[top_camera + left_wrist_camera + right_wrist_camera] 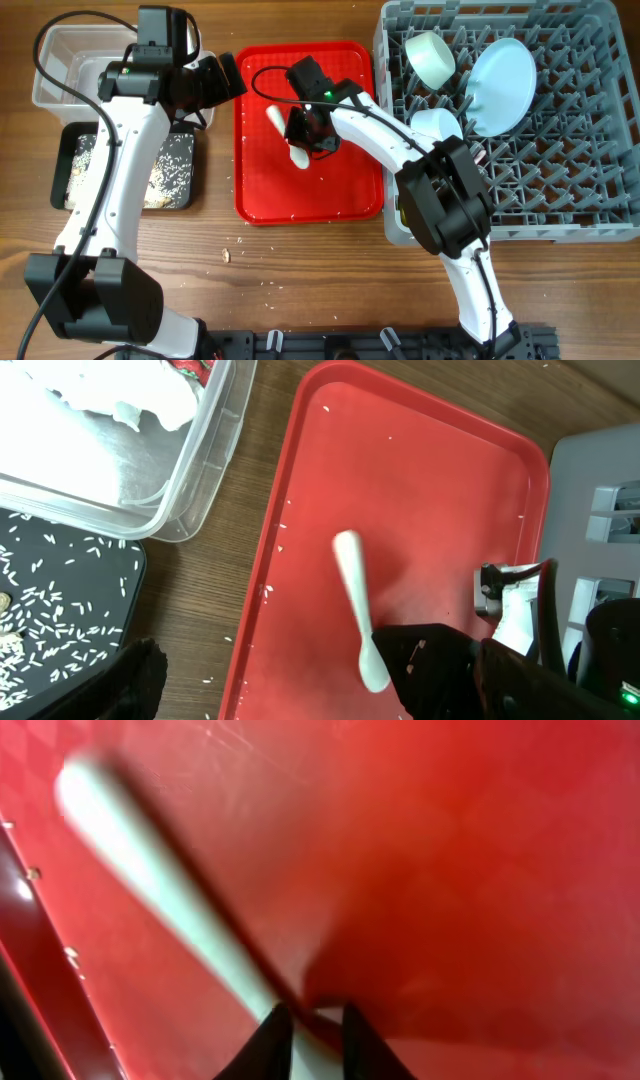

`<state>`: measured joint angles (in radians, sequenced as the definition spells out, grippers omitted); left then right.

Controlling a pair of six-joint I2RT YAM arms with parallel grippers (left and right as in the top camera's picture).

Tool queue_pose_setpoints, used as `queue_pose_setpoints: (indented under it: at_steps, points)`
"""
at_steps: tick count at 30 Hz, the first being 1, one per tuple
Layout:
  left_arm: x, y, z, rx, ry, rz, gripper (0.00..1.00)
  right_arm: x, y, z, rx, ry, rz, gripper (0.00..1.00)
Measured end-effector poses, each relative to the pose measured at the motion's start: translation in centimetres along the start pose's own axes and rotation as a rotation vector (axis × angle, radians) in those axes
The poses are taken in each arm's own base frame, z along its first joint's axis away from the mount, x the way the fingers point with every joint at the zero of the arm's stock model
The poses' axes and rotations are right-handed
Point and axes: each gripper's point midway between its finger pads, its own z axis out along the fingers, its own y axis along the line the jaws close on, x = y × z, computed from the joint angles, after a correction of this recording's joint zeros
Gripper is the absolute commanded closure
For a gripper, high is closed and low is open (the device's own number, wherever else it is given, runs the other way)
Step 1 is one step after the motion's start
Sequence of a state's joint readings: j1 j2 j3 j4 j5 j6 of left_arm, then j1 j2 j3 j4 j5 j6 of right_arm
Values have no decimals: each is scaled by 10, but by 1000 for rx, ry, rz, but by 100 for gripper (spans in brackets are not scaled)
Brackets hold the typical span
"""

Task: Sort waste into correct bins and load items into the dishwasher rack
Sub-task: 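Move the right gripper back to the red tray and grasp the white spoon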

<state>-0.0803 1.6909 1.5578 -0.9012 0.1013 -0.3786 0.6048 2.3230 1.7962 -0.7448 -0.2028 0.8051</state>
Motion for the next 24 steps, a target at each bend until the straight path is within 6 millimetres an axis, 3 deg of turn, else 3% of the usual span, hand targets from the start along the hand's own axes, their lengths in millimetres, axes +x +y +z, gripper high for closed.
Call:
queue_pose_setpoints:
  at_steps: [4,6,8,11,16,24]
  points:
    - [0,0,0,0,0,0,0,1,-5,0,2,20,-12,95]
    - [0,0,0,0,0,0,0,3,-7,-1,-2,41,-20,84]
    - [0,0,0,0,0,0,0,6,-7,-1,-15,67,-41,62]
    - [0,0,0,0,0,0,0,9,2,-4,-70,92,-127,41]
    - [0,0,0,0,0,0,0,15,12,-7,-137,125,-257,40]
    - [0,0,0,-1,0,0,0,34,0,-8,-103,204,-304,47]
